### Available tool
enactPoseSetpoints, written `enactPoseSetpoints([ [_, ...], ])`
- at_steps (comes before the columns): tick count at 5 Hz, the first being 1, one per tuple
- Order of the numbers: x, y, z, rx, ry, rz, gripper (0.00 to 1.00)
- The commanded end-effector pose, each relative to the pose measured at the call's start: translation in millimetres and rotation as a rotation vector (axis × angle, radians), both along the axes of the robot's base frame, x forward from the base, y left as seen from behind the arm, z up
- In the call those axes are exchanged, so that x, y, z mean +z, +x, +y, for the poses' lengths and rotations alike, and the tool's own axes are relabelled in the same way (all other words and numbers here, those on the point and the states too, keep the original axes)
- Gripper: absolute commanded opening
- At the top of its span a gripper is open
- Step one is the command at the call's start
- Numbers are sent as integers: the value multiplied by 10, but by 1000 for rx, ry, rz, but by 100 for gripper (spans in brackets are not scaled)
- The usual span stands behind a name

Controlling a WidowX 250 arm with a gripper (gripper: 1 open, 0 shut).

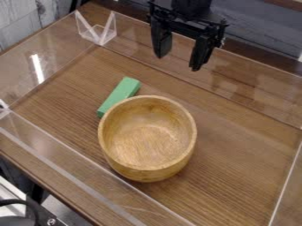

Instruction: Put the green block in the brown bowl

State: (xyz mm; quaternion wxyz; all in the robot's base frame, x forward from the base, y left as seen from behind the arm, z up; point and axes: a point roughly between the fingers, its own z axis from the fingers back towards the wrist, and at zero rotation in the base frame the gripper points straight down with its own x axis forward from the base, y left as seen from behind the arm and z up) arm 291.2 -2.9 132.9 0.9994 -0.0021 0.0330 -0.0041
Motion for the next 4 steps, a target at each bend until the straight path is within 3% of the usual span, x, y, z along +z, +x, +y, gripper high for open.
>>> enactPoseSetpoints([
  [1, -65, -45, 145, -11, -3, 4, 100],
  [2, -273, -212, 392, -36, -6, 23, 100],
  [3, -222, -377, 692, -56, -5, -6, 100],
  [4, -171, -436, 802, -94, -7, -25, 100],
])
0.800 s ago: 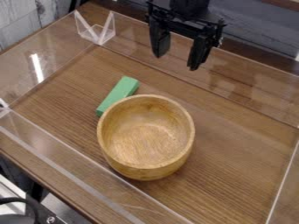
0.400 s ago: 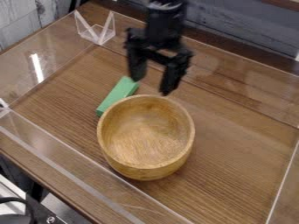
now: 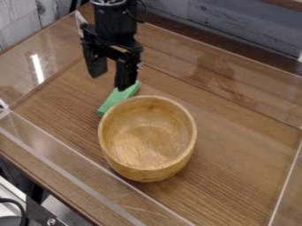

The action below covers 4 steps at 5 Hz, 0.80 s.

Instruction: Put the green block in the brown bowl

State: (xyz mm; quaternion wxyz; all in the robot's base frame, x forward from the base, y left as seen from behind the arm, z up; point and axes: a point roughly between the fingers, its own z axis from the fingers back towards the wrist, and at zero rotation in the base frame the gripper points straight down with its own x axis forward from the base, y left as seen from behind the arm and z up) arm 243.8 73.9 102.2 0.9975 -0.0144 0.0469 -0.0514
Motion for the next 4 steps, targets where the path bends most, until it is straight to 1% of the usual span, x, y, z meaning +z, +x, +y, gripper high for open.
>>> enactPoseSetpoints([
  [1, 115, 58, 26, -9, 9, -66, 100],
  [4, 48, 105, -4, -25, -15, -98, 100],
])
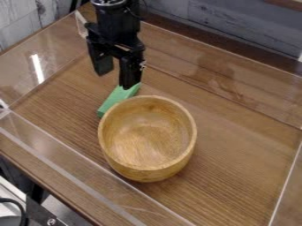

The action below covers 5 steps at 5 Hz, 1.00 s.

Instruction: Put the green block in the brown bowl

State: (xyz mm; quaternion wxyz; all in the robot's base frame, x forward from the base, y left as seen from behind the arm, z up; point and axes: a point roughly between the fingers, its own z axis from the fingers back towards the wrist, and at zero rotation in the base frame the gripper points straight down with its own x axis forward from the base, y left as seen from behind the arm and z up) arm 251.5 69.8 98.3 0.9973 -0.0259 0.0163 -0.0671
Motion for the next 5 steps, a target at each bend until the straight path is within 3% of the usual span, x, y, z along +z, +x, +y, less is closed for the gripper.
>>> enactPoseSetpoints([
  [1, 68, 40, 38, 2, 5, -45, 100],
  [5, 25, 88, 63, 3, -16, -66, 100],
])
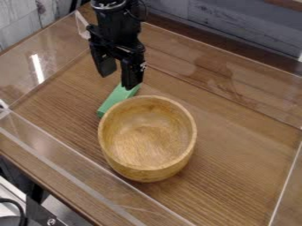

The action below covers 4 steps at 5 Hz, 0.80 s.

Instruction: Put the green block in the brown bowl

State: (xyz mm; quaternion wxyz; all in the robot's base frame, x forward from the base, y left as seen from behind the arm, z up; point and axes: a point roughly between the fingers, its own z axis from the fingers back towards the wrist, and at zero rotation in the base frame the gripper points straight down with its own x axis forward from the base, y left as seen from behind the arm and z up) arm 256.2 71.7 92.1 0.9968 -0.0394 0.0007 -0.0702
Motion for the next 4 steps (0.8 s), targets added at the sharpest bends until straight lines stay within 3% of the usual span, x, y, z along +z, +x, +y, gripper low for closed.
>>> enactPoseSetpoints([
  [1, 80, 52, 46, 10, 8, -40, 100],
  [4, 80, 78, 30, 13, -8, -49, 100],
])
